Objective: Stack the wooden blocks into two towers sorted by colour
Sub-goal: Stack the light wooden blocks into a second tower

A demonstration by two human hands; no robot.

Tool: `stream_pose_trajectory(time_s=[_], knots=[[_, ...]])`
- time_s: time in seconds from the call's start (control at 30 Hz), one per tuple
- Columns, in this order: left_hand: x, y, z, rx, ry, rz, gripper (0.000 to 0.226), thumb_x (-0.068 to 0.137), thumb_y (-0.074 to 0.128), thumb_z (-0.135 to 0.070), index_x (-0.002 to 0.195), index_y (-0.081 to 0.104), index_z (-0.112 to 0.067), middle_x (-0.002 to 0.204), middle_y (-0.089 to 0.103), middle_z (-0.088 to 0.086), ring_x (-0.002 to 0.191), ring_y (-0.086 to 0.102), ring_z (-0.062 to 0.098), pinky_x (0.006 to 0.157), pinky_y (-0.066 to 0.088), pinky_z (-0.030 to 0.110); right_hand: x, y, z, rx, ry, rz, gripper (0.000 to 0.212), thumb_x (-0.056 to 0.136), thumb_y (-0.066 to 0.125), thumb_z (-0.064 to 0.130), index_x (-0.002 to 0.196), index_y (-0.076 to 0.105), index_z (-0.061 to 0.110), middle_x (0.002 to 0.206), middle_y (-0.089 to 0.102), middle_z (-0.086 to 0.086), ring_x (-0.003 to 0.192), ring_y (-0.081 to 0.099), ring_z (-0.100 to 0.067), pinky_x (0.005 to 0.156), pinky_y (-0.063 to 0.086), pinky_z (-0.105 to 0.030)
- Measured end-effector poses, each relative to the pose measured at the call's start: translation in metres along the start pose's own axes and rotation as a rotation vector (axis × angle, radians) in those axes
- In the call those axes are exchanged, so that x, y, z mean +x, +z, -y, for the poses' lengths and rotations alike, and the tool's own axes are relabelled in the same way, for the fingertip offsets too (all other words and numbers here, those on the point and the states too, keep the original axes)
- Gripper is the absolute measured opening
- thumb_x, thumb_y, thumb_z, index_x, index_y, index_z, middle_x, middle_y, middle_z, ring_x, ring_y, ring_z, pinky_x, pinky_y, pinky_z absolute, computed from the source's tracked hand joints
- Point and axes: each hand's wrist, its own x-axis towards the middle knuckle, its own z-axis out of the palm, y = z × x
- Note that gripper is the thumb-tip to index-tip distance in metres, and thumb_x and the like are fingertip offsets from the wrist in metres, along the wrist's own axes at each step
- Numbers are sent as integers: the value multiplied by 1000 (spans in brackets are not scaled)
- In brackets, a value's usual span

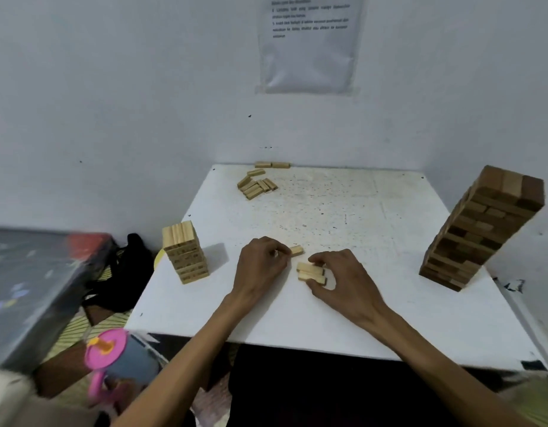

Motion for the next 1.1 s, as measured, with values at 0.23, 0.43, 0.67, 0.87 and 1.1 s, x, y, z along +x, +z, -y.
stream_pose_trajectory(time_s=[0.23, 0.43, 0.67, 0.87, 1.1], knots=[[-17, -16, 0, 27, 31, 47, 30, 92, 68, -24, 120, 76, -19, 119, 74, -3, 113, 60, 14, 93, 40, 20, 0, -1, -3, 70, 21, 48, 57, 81, 83, 46, 132, 61, 29, 118, 56, 18, 115, 48, -5, 96, 39, -14], [-21, -13, 4, 324, 85, 233, 83, 75, 41, -71, 148, 50, -34, 121, 55, -8, 118, 43, 16, 94, 32, 36, 12, -13, -16, -26, 34, 199, 54, 87, 73, 52, 135, 54, 37, 98, 52, 17, 106, 44, -1, 103, 36, -36], [-8, -23, -4, 342, 124, 410, 87, 68, 40, -82, 143, 53, -38, 111, 57, -13, 111, 50, 13, 90, 36, 37, 26, -8, -15, 24, 56, 291, 57, 85, 69, 57, 137, 50, 44, 96, 58, 15, 106, 48, 1, 103, 39, -35], [-2, -22, -9, 237, 108, 406, 56, 84, 74, -61, 134, 63, -39, 94, 66, -10, 92, 58, 13, 80, 50, 35, 35, -10, -16, 69, 90, 365, 69, 80, 73, 61, 142, 50, 40, 93, 61, 17, 101, 52, -1, 89, 48, -29], [5, -24, -13, 170, 85, 481, 52, 83, 81, -39, 132, 66, -28, 95, 67, -10, 85, 60, 11, 73, 45, 21, 47, -19, -10, 30, 29, 454, 49, 86, 78, 38, 132, 61, 31, 88, 65, 12, 86, 56, -1, 79, 47, -23]])
